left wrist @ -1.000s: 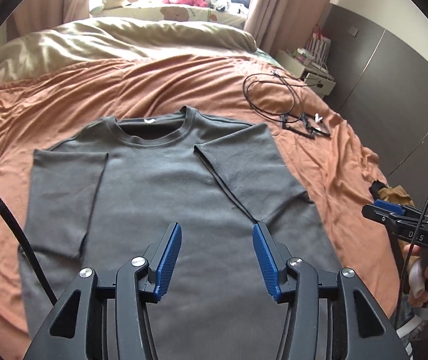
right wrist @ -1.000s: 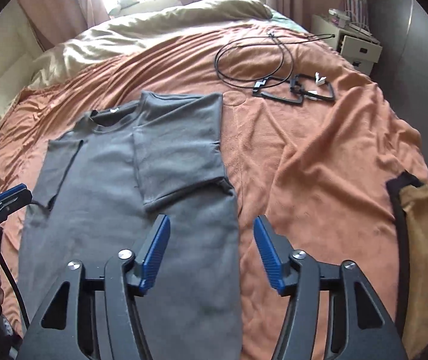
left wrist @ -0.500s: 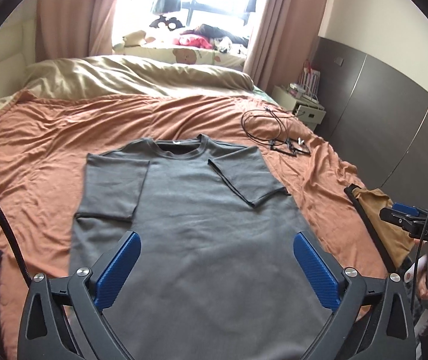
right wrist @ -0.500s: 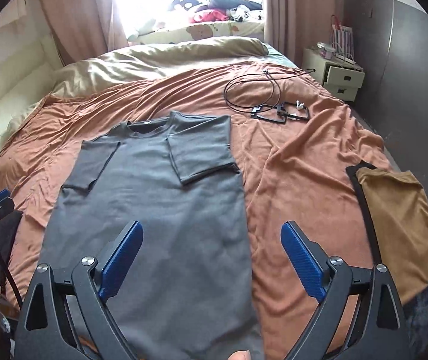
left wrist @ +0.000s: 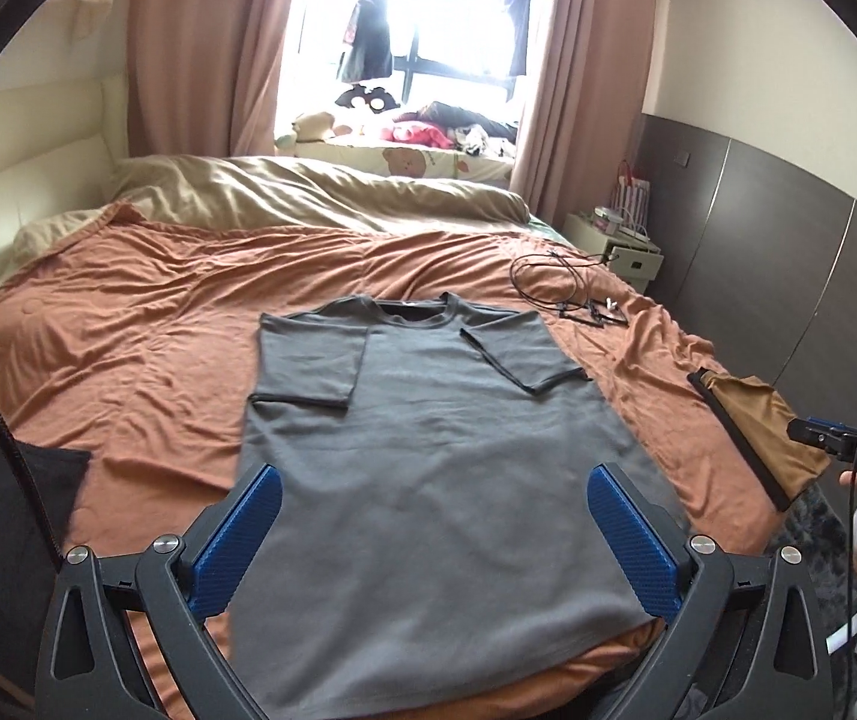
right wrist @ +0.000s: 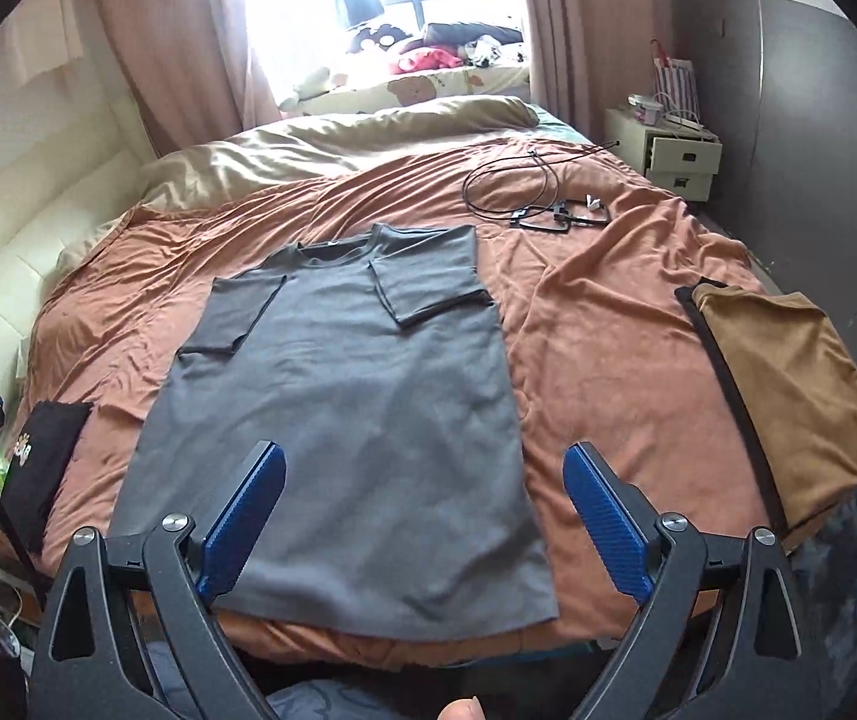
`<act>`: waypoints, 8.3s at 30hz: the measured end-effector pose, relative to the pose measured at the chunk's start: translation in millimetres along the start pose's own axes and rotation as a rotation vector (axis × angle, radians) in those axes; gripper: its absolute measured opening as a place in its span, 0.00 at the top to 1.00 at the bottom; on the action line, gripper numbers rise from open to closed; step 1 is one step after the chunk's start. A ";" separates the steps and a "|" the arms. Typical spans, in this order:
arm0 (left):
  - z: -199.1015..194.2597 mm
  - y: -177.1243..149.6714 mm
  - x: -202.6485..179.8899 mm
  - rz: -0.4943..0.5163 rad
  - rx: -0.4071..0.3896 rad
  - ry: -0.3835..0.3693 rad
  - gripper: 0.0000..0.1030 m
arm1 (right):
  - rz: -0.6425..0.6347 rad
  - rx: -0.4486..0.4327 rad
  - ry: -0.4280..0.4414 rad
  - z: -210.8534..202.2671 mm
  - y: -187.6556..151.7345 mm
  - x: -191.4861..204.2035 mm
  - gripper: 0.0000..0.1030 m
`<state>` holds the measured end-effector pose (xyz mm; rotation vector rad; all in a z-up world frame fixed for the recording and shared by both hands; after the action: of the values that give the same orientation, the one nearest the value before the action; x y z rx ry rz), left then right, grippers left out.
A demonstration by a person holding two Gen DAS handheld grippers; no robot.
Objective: Fold small clothes
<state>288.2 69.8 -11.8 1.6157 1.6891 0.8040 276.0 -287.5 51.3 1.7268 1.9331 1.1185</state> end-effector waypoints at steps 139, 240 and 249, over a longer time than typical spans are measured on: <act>-236.7 -185.0 107.1 -0.446 -0.138 0.092 0.94 | 0.395 -0.195 0.385 -94.0 -162.5 -141.3 0.98; 235.0 -92.0 237.3 -0.285 0.453 0.183 0.62 | 0.111 0.218 -0.043 358.2 75.2 -69.7 0.43; 253.1 -111.9 237.6 -0.332 0.492 0.131 0.62 | 0.069 0.306 -0.017 365.3 63.4 -69.6 0.53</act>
<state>419.9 299.3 -262.9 1.5421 2.3042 0.3487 586.1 -231.9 -156.2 1.9627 2.1390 0.8601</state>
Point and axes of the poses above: each gripper's, at about its wrist camera, not at the fingertips, and z roughly the way its jaws point, x to its left, y to its top, the point moved 7 cm from there along z, roughly the way its jaws point, and after that the axes turned 6 degrees about z, right-handed, at the moved point
